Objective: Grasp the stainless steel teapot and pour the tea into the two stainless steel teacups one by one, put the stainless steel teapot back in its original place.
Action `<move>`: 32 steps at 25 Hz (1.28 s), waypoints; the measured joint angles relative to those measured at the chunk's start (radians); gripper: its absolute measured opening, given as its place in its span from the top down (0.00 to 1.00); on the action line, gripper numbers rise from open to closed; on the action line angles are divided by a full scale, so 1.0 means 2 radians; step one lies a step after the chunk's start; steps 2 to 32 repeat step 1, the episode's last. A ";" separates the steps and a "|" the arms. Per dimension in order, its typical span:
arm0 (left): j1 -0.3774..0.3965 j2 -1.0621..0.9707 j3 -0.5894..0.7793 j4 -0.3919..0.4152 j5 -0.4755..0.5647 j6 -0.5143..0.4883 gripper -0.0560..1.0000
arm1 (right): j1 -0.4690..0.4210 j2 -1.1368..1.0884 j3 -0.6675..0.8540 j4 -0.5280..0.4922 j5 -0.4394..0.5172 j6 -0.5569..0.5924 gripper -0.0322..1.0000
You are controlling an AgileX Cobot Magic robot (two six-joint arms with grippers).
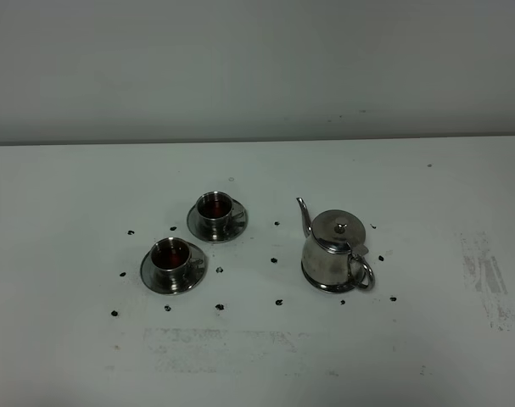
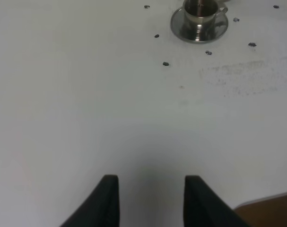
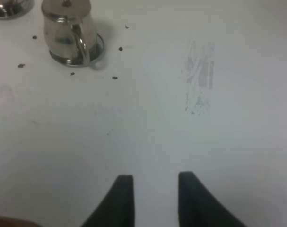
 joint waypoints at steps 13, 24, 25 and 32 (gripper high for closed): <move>0.000 0.000 0.000 0.000 0.000 0.000 0.65 | 0.000 0.000 0.000 0.000 0.000 0.000 0.74; 0.000 0.000 0.000 0.000 0.000 0.000 0.65 | 0.000 0.000 0.000 0.000 0.000 0.000 0.74; 0.000 0.000 0.000 0.000 0.000 0.000 0.65 | 0.000 0.000 0.000 0.000 0.000 0.000 0.74; 0.000 0.000 0.000 0.000 0.000 0.000 0.65 | 0.000 0.000 0.000 0.000 0.000 0.000 0.74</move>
